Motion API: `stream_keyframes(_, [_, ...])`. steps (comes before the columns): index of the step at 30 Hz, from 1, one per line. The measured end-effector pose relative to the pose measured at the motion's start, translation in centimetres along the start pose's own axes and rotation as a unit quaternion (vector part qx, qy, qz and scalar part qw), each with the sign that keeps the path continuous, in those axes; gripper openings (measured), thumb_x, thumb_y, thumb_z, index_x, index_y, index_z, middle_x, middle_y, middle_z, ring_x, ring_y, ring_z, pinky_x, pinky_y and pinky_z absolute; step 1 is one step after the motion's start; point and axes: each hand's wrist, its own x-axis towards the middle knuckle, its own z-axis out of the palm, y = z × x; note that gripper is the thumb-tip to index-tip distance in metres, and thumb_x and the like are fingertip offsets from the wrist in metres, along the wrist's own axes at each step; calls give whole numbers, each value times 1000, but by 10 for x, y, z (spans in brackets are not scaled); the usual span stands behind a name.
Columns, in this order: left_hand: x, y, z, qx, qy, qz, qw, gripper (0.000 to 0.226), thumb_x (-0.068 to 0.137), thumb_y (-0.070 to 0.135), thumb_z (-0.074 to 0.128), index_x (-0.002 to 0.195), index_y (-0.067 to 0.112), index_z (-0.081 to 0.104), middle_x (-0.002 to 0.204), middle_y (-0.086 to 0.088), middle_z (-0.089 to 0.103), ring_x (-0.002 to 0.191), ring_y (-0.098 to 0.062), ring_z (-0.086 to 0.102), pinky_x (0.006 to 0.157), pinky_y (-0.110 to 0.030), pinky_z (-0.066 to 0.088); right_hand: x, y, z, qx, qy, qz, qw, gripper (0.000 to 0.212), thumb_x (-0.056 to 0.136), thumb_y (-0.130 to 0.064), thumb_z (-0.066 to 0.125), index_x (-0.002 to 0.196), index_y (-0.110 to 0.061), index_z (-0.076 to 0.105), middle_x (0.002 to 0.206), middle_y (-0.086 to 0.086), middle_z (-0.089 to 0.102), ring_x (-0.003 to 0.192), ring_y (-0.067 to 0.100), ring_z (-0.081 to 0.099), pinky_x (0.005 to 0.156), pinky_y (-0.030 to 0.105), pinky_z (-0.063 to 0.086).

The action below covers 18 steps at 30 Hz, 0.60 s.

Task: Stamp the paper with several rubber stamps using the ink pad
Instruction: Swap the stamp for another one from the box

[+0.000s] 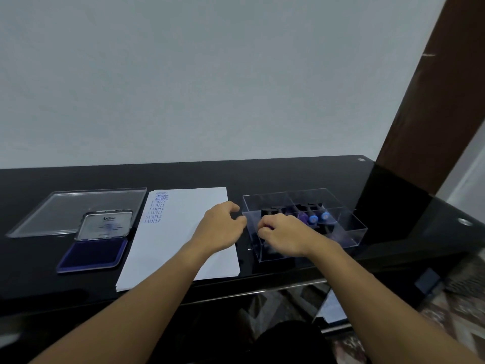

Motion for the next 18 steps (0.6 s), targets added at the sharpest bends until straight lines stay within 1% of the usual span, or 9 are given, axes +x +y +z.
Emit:
stream_keyframes(2, [1,1,1,-1,0,0,1000,42,100,29,54,140,17,53,144,-1,54,129,-19,51,93,-25,38,0,-2,-1,-7,-25,-1,1000,30,100,-30,38,112,-23,65,110,-5,65,102,16,57,92,38,47])
stream_keyframes(4, [2,1,3,-5,0,1,1000,42,100,29,55,140,17,53,143,-1,55,129,-19,52,92,-25,38,0,-2,-3,-8,-44,-5,999,32,103,-30,36,118,-20,62,113,-2,63,103,16,55,87,34,42])
stream_keyframes(6, [2,1,4,-6,0,3,1000,41,99,29,55,139,17,54,142,-1,56,127,-19,52,91,-25,38,0,0,-3,-14,-48,-12,999,26,104,-32,38,110,-22,61,105,-4,61,98,17,55,81,32,38])
stream_keyframes(9, [2,1,5,-7,3,5,1000,39,100,28,55,138,17,54,141,0,56,126,-18,53,90,-24,38,0,3,-6,-31,-41,-28,998,27,103,-34,42,107,-22,66,102,-3,65,95,17,58,80,32,42])
stream_keyframes(12, [2,-1,5,-7,5,4,1000,39,101,28,55,139,18,54,143,0,55,128,-19,52,91,-24,39,0,6,-7,-18,-48,-25,998,33,102,-34,45,84,-19,68,89,1,70,82,18,61,80,35,49])
stream_keyframes(13, [2,-2,5,-6,6,3,1000,40,101,28,55,139,18,53,144,0,54,129,-19,52,92,-25,39,0,6,-7,-15,-51,-21,998,36,101,-34,45,83,-14,69,92,5,72,83,19,63,83,39,51])
stream_keyframes(15, [2,-4,3,-5,9,2,1000,40,101,29,55,139,19,53,146,0,53,130,-19,51,96,-27,41,1,8,-6,-15,-49,-14,999,37,100,-35,46,92,-10,72,106,7,73,93,20,66,90,42,52])
stream_keyframes(16, [2,-5,3,-5,9,2,1000,40,101,29,55,140,19,53,146,1,52,131,-19,51,99,-28,42,1,7,-6,-13,-42,-14,999,34,99,-34,48,99,-12,74,111,3,73,96,17,66,91,39,52])
stream_keyframes(18, [1,-6,2,-7,9,4,1000,40,101,29,55,140,19,53,147,1,52,132,-19,50,102,-31,43,0,8,-5,11,-17,-14,1000,25,96,-30,54,108,-22,74,108,-6,73,96,10,64,87,28,50])
